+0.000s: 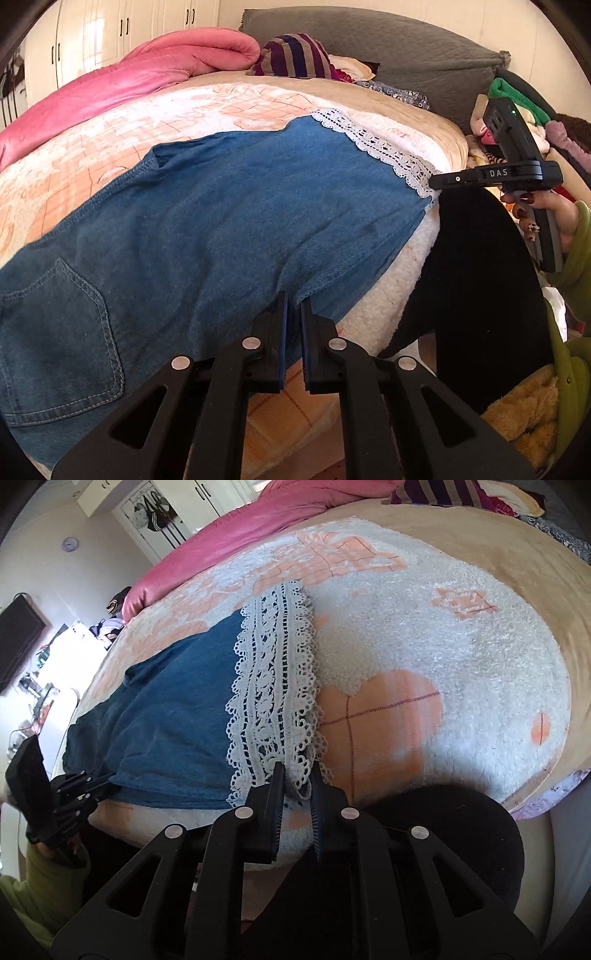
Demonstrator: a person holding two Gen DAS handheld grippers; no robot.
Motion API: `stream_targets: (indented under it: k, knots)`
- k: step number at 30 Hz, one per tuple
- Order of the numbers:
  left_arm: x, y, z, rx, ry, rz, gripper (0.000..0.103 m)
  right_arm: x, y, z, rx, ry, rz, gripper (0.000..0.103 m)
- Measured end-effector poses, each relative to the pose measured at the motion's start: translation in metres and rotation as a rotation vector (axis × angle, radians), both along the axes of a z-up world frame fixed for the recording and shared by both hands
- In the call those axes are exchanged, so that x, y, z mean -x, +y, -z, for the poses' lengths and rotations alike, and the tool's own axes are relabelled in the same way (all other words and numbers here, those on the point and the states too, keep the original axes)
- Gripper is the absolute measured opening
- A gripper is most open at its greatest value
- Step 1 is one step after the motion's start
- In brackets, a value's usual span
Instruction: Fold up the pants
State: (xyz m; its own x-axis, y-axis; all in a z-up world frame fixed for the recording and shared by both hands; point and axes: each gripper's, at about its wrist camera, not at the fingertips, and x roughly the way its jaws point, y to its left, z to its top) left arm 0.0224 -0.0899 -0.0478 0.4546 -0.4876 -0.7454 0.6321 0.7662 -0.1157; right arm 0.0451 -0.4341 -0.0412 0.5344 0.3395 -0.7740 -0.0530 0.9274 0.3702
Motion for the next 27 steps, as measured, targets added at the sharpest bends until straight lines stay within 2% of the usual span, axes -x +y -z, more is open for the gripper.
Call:
stream_targets:
  k: [2,5,7,9,12,13,15,18,21,24,25,27]
  knots:
    - [0.000,0.000,-0.001,0.000,-0.002,0.003,0.006,0.004,-0.002,-0.008,0.019,-0.026,0.018,0.019]
    - [0.002,0.000,-0.001,-0.003,0.000,0.009,0.010,0.012,0.002,-0.028,0.069,-0.110,0.012,0.020]
    - [0.004,0.001,-0.003,0.002,0.006,0.015,0.018,0.013,0.018,-0.040,0.070,-0.155,-0.054,0.022]
    - [0.008,0.003,-0.006,0.007,0.007,0.011,0.032,0.010,0.044,-0.044,0.082,-0.172,-0.159,0.031]
    - [0.015,0.016,-0.016,0.020,-0.001,-0.030,0.034,0.006,0.084,-0.041,0.133,-0.182,-0.320,0.034]
    - [0.017,0.026,-0.022,0.037,-0.005,-0.061,0.035,0.005,0.102,-0.038,0.173,-0.189,-0.384,0.035]
    - [0.020,0.046,-0.032,0.061,-0.015,-0.132,0.049,0.008,0.127,-0.033,0.233,-0.204,-0.482,0.035]
    - [0.021,0.081,-0.044,0.047,-0.040,-0.282,0.051,0.015,0.159,-0.024,0.335,-0.239,-0.602,0.035]
    - [0.012,0.119,-0.039,0.006,-0.011,-0.469,0.056,0.018,0.174,-0.018,0.385,-0.264,-0.675,0.035]
    - [0.002,0.140,-0.032,0.022,0.029,-0.559,0.056,0.010,0.182,-0.005,0.449,-0.236,-0.707,0.035]
    - [-0.001,0.146,-0.028,0.038,0.042,-0.573,0.056,0.008,0.184,-0.001,0.471,-0.227,-0.708,0.033]
    - [-0.005,0.151,-0.022,0.053,0.063,-0.587,0.056,0.003,0.186,0.006,0.502,-0.202,-0.706,0.003]
